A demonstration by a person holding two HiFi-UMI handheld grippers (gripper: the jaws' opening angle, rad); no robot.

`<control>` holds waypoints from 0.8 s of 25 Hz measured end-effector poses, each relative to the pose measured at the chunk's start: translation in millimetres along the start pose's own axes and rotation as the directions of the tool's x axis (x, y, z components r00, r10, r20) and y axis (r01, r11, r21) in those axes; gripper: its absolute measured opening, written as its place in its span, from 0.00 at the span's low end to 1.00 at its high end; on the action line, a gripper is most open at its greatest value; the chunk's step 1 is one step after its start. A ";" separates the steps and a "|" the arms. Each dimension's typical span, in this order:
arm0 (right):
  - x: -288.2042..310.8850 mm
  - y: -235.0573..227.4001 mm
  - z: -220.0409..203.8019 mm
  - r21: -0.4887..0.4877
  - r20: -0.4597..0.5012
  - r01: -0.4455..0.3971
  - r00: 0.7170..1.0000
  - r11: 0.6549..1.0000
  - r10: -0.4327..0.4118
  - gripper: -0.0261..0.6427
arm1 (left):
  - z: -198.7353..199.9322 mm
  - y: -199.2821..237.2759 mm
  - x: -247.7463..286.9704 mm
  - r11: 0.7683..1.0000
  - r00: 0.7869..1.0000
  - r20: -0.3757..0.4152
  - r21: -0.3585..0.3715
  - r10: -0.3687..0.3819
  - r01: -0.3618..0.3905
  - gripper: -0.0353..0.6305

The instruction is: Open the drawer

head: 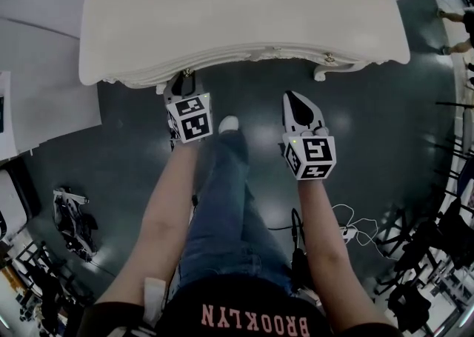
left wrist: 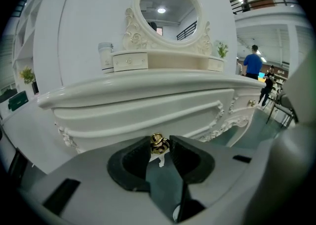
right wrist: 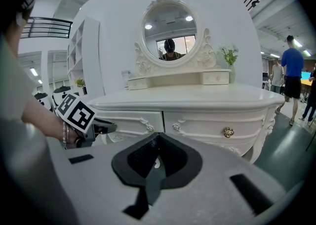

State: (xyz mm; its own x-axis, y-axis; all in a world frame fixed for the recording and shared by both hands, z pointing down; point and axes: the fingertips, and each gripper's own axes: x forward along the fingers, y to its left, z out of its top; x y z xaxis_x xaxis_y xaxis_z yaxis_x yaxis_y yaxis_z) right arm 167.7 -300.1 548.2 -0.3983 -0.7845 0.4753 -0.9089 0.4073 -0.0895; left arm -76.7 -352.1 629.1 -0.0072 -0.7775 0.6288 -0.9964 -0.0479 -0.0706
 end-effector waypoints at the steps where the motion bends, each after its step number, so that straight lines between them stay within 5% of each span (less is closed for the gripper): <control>1: -0.7 1.2 0.1 0.000 0.003 0.001 1.000 1.000 -0.001 0.03 | -1.8 -0.5 -1.8 1.000 1.000 -0.002 -0.002 -0.004 0.004 0.22; 20: -40.8 19.8 -23.3 0.024 0.021 -0.006 1.000 1.000 0.006 0.03 | -43.7 -12.3 -46.5 1.000 0.999 -0.045 -0.019 -0.012 0.011 0.22</control>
State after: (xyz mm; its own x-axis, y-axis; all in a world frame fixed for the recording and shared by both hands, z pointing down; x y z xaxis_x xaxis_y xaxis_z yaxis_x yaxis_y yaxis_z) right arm 168.8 -249.1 547.4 -0.4059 -0.7920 0.4561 -0.9092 0.4005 -0.1137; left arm -67.8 -288.0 634.5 0.0010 -0.7476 0.6642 -0.9978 -0.0450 -0.0491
